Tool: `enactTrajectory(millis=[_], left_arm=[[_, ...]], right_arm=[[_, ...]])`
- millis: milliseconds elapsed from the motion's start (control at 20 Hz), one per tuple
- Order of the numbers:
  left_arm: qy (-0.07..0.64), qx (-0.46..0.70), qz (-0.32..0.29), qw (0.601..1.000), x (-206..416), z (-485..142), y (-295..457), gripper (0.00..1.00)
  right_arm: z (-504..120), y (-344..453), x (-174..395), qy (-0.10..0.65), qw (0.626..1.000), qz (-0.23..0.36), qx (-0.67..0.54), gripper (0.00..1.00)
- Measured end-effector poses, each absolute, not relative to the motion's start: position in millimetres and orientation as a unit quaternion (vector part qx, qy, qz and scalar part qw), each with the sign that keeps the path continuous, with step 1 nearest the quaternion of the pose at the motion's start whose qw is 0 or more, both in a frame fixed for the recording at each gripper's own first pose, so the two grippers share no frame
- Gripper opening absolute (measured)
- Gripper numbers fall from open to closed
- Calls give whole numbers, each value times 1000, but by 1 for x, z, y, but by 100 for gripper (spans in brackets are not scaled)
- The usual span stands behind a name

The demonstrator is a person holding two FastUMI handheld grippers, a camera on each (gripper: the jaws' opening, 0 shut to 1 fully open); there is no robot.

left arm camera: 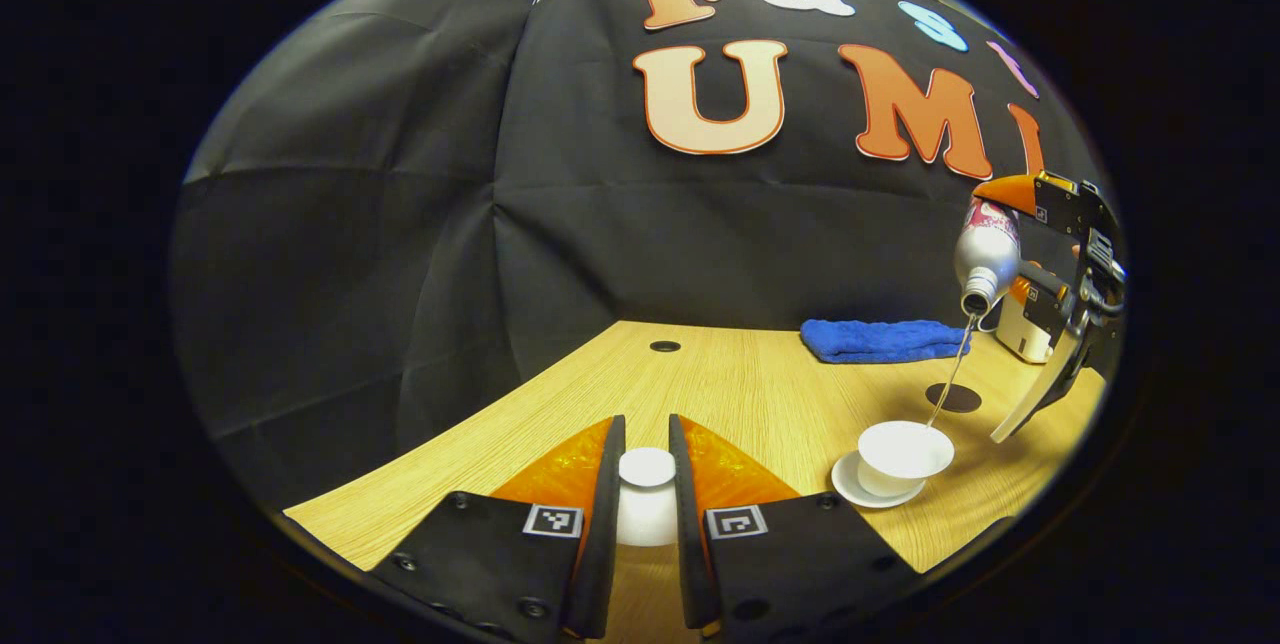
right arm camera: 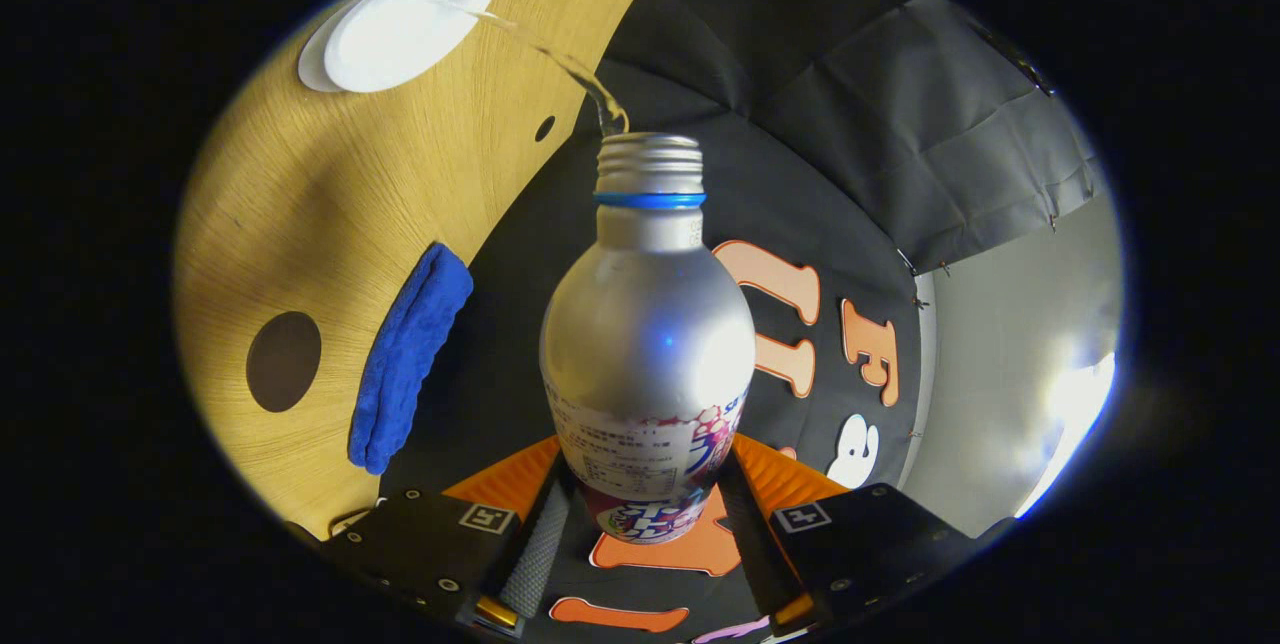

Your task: Open the teacup lid with one hand, grasp the water bottle and pour water into the teacup with the other hand; after pouring, place the water bottle on the coaster and then close the teacup lid.

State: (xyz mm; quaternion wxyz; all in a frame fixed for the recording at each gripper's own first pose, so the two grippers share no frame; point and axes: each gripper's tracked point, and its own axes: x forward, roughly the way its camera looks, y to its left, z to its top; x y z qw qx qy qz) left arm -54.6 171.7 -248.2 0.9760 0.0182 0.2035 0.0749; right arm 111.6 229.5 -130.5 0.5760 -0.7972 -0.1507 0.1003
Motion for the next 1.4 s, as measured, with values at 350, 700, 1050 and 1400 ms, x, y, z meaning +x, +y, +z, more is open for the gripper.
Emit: enactTrajectory(millis=[350, 700, 1050, 1400], left_arm=[[202, 24, 76, 976, -55, -246, 172, 31], [199, 28, 72, 977, -53, -245, 165, 31], [172, 23, 61, 983, -45, -229, 150, 31], [158, 16, 47, 986, -41, -214, 131, 30]], right_arm=[[-152, 242, 106, -162, 559, 122, -804, 79], [-169, 249, 99, -164, 562, 137, -799, 79], [-177, 249, 95, -144, 608, 152, -766, 79], [-186, 236, 91, -83, 711, 181, -675, 79]])
